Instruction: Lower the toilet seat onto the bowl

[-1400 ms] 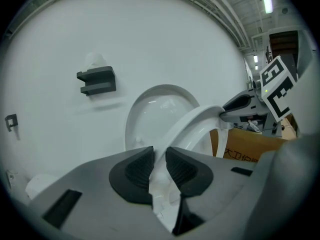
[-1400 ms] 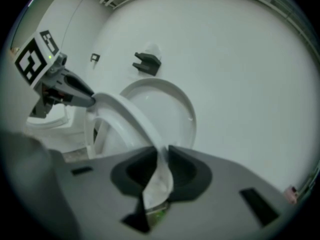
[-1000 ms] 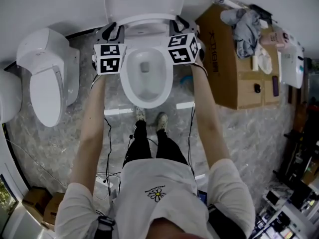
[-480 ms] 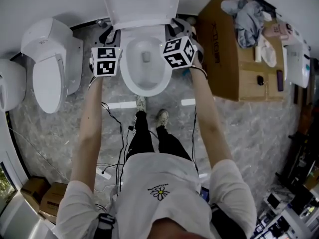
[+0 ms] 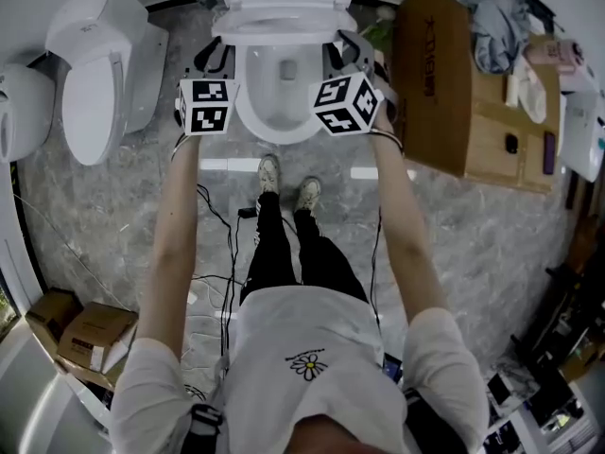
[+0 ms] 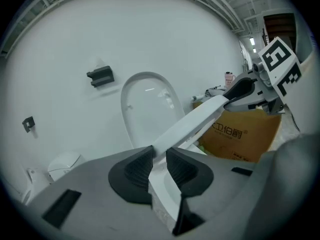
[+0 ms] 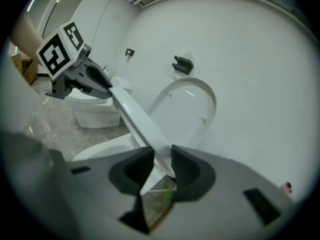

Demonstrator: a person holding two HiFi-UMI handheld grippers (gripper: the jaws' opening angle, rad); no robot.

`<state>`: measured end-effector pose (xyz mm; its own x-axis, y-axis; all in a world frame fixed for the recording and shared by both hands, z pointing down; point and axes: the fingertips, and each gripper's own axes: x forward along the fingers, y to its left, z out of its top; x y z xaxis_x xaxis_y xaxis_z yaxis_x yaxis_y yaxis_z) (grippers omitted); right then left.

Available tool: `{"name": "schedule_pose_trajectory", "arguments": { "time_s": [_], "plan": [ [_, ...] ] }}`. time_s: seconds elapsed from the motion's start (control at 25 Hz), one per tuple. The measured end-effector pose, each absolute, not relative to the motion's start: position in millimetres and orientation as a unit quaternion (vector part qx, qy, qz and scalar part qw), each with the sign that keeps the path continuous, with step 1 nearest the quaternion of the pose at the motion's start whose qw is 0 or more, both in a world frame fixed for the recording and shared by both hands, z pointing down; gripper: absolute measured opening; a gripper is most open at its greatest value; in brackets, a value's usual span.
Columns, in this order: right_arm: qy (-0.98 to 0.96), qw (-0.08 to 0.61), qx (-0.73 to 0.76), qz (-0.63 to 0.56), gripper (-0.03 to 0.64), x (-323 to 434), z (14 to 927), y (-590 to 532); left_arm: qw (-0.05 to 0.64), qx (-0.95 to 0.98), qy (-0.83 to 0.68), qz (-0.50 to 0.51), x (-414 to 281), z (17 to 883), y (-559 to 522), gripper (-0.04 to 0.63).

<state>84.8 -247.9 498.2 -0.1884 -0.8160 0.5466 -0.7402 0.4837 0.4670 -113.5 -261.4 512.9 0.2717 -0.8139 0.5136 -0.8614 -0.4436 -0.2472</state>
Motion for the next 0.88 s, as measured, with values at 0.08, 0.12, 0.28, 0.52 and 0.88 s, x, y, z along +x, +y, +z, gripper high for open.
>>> {"name": "schedule_pose_trajectory", "arguments": {
  "time_s": [0.08,0.12,0.28,0.52,0.88],
  "plan": [
    [-0.77,0.392,0.501,-0.048,0.123,85.2,506.4,-236.0,0.044,0.794,-0.521,0.308,-112.7,521.3,-250.0,0.101],
    [-0.769,0.396,0.499,-0.049,0.125,84.7,510.8,-230.2,0.046,0.793,-0.519,0.315,-112.7,525.8,-244.5,0.101],
    [-0.764,0.42,0.487,-0.053,0.129,78.7,534.5,-199.9,0.063,0.785,-0.514,0.34,-117.7,550.5,-214.0,0.101],
    [-0.763,0.452,0.459,-0.053,0.142,78.6,567.5,-168.7,0.06,0.779,-0.509,0.362,-118.1,583.4,-183.9,0.104],
    [-0.771,0.462,0.435,-0.037,0.156,74.8,599.8,-139.2,0.055,0.789,-0.458,0.406,-121.2,617.9,-158.1,0.121]
  ]
}}
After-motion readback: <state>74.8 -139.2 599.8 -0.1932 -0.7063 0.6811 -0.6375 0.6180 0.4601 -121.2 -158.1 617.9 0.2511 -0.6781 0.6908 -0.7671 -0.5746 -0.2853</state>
